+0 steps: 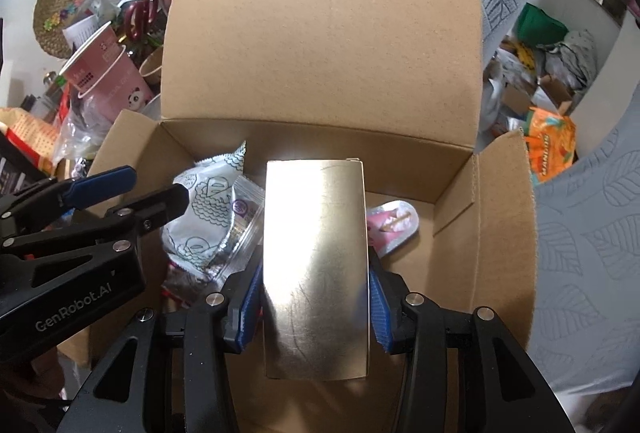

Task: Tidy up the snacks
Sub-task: 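Open both tools to drop the bread bag and gold box into the box, then move both tools back from the box toward the remaining snacks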

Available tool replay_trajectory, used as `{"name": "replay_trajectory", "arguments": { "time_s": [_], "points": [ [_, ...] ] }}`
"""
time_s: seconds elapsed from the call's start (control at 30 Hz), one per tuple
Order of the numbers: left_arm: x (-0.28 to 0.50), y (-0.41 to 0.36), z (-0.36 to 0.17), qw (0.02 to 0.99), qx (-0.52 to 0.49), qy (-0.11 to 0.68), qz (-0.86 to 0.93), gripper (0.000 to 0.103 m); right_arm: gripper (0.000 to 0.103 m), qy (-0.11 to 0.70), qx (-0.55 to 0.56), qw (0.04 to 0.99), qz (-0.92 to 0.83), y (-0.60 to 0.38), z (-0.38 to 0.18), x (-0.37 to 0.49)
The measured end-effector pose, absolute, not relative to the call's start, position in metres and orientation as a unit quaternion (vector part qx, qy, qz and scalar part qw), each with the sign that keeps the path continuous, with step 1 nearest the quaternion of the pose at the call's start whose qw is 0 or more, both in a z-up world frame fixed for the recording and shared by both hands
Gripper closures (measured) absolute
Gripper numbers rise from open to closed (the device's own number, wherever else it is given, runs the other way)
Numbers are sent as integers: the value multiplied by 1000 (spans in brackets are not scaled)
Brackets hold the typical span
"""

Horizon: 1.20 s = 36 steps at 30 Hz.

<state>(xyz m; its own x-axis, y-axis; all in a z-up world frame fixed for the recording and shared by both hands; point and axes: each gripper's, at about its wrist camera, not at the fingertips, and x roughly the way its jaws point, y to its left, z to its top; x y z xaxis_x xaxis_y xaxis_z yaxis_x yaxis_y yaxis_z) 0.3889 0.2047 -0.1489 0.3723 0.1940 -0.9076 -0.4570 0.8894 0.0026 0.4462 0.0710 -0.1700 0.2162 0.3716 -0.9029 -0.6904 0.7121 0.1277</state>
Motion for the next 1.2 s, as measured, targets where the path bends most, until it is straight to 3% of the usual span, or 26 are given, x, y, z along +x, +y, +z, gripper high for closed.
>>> {"name": "replay_trajectory", "arguments": {
  "time_s": [0.1, 0.2, 1.2],
  "points": [
    [385, 202, -145, 818, -127, 526, 197, 49, 55, 512, -161, 770, 345, 71, -163, 442],
    [379, 199, -138, 818, -127, 524, 202, 49, 41, 499, -170, 779, 340, 69, -155, 435],
    [280, 137, 36, 901, -81, 388, 176, 49, 41, 370, -122, 862, 324, 5, 8, 331]
  ]
}}
